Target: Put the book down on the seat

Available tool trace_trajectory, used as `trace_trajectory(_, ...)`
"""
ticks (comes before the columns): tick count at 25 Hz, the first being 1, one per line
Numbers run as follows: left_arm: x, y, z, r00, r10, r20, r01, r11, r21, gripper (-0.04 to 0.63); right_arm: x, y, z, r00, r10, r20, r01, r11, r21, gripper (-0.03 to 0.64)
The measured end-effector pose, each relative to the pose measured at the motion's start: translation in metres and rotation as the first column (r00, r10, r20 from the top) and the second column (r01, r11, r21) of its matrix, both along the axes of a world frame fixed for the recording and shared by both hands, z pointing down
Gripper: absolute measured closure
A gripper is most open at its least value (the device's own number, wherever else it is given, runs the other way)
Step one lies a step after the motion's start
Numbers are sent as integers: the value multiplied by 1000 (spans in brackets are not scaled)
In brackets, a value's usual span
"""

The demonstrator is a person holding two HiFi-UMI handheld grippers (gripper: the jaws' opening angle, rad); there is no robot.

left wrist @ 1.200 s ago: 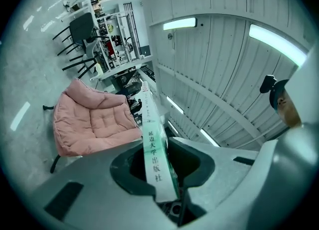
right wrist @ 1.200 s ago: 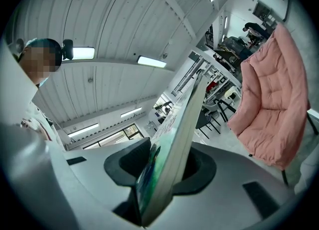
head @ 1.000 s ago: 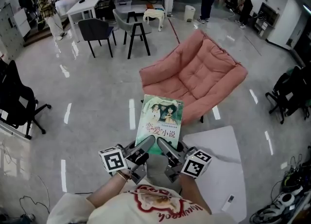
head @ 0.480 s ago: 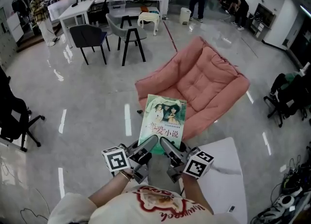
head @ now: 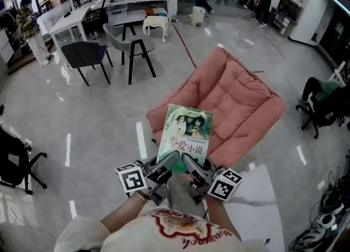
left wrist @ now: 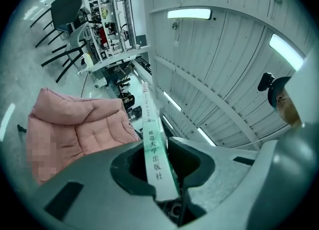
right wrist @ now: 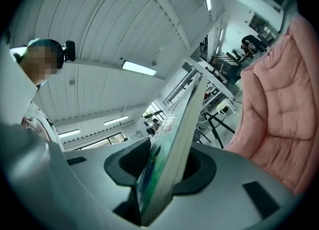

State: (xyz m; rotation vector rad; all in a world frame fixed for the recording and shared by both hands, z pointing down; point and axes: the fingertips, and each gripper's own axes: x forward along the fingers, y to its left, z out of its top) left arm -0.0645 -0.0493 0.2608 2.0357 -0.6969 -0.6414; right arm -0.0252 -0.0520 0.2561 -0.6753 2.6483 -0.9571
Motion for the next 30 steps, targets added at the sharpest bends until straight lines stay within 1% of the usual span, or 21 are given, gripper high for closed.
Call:
trace_trajectory(5, -11, -51, 0, 999, 41, 1, -41, 999, -1, 512, -12, -49, 2, 999, 36, 5, -36, 999, 0, 486)
trace_trajectory(14, -17, -114, 5, 995, 97, -2, -97, 995, -17, 512, -16, -111, 7, 995, 95, 6, -95, 995, -17, 486)
trace_trajectory(21, 3, -141, 14, 991, 130, -15, -131, 991, -42, 512, 4, -136, 15, 992, 128, -3, -128, 991, -41, 486)
trace_trajectory(30, 12, -155, 26, 990, 141, -23, -142, 987, -68, 512, 13, -150, 27, 990, 139, -9, -140, 988, -69, 486)
